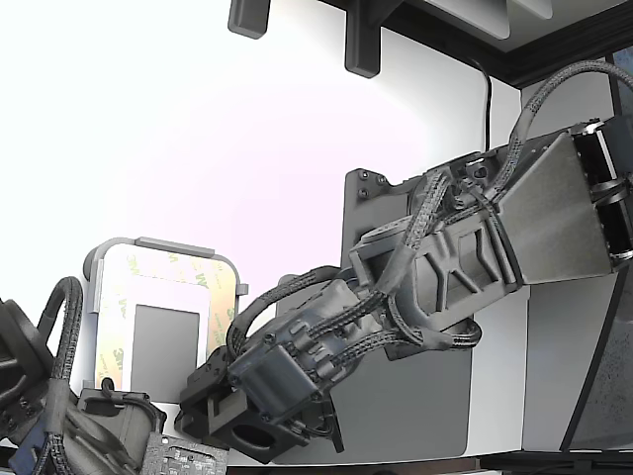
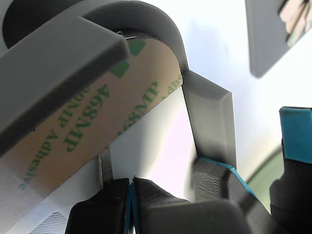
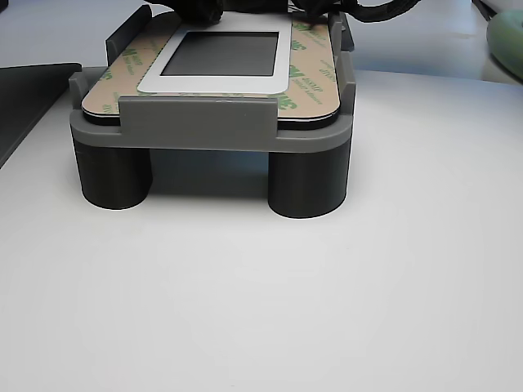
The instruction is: Peel off protective film from adhesive tape.
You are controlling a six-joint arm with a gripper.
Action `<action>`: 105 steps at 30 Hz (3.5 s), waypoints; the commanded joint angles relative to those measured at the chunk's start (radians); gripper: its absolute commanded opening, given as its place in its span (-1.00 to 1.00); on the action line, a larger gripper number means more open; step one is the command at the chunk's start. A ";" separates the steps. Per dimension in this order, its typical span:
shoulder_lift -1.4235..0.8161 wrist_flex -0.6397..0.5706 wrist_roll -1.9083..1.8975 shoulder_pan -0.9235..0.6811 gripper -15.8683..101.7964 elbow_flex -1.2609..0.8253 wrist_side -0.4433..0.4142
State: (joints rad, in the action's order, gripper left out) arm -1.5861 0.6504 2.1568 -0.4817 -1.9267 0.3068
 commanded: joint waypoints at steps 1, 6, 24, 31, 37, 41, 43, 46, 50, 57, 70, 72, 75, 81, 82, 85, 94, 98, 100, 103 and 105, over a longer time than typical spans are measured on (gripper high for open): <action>-0.026 0.006 -0.003 0.005 -0.86 0.034 0.000; -0.017 0.029 -0.005 0.003 -0.86 0.058 0.000; 0.006 -0.006 0.005 0.012 -0.84 0.058 0.014; 0.015 -0.008 0.008 0.017 -0.85 0.063 0.018; 0.000 0.002 0.005 0.015 -0.85 0.054 0.015; -0.005 0.009 0.000 0.012 -0.85 0.052 0.011; -0.008 0.011 -0.002 0.011 -0.85 0.052 0.011; -0.009 0.011 -0.003 0.009 -0.86 0.051 0.009; -0.009 0.014 -0.005 0.008 -0.86 0.054 0.009; -0.015 0.005 -0.008 0.006 -0.86 0.041 0.011; -0.014 -0.005 -0.009 0.006 -0.89 0.040 0.020; -0.014 -0.002 -0.011 0.005 -0.90 0.041 0.020; -0.014 0.000 -0.012 0.003 -0.90 0.043 0.021; -0.014 0.003 -0.012 0.003 -0.91 0.049 0.025; -0.014 0.006 -0.012 0.002 -0.91 0.051 0.023; -0.017 0.011 -0.014 0.000 -0.89 0.051 0.020; -0.021 0.015 -0.014 0.000 -0.87 0.052 0.015; -0.017 0.018 -0.011 0.000 -0.86 0.060 0.015; -0.009 0.017 -0.009 0.000 -0.85 0.066 0.017; 0.011 -0.002 0.003 0.006 -0.84 0.074 0.026; 0.021 -0.008 0.009 0.012 -0.83 0.078 0.034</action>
State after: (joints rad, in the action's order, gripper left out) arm -1.5493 0.6535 2.1614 -0.4878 -1.8807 0.3344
